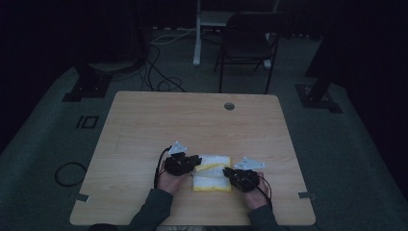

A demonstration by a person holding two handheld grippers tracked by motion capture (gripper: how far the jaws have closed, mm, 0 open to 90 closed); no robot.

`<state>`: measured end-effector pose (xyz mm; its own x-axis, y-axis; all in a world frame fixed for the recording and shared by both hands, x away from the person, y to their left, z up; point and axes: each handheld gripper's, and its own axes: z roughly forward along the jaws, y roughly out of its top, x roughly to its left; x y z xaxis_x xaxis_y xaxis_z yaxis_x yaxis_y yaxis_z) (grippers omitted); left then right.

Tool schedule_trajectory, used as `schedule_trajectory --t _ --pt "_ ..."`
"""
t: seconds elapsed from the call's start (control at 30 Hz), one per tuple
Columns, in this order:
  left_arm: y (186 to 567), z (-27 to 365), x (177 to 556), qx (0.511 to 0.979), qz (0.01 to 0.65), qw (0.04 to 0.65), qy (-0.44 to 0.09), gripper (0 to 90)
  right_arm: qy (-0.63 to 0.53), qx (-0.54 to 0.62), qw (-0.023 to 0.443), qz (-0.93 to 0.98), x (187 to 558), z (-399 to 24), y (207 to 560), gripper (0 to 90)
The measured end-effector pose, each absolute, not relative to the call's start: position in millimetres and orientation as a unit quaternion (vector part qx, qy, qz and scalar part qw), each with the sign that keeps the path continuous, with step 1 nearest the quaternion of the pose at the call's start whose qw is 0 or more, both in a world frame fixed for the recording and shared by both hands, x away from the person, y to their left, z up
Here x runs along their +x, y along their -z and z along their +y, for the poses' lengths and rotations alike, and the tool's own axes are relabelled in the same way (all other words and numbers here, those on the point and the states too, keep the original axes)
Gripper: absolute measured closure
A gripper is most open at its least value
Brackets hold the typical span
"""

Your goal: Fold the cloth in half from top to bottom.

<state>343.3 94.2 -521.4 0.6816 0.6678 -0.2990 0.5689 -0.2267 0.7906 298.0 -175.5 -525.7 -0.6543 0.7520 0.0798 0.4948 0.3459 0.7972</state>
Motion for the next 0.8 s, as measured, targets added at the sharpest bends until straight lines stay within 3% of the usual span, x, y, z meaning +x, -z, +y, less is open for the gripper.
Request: schedule_trajectory --t 0.33,0.6,0.8 --pt "529.7 93.8 323.5 0.787 0.385 0.481 -0.045 75.3 -0.421 0.392 0.150 0.804 295.0 -181.6 527.7 73.9" --pt "534.8 97.2 312.5 0.787 0.384 0.481 -0.040 74.6 -0.413 0.400 0.157 0.803 296.1 -181.8 529.0 59.5" --pt "536.8 98.3 307.2 0.789 0.382 0.480 -0.038 74.6 -0.411 0.403 0.163 0.802 296.8 -184.0 529.0 58.3"
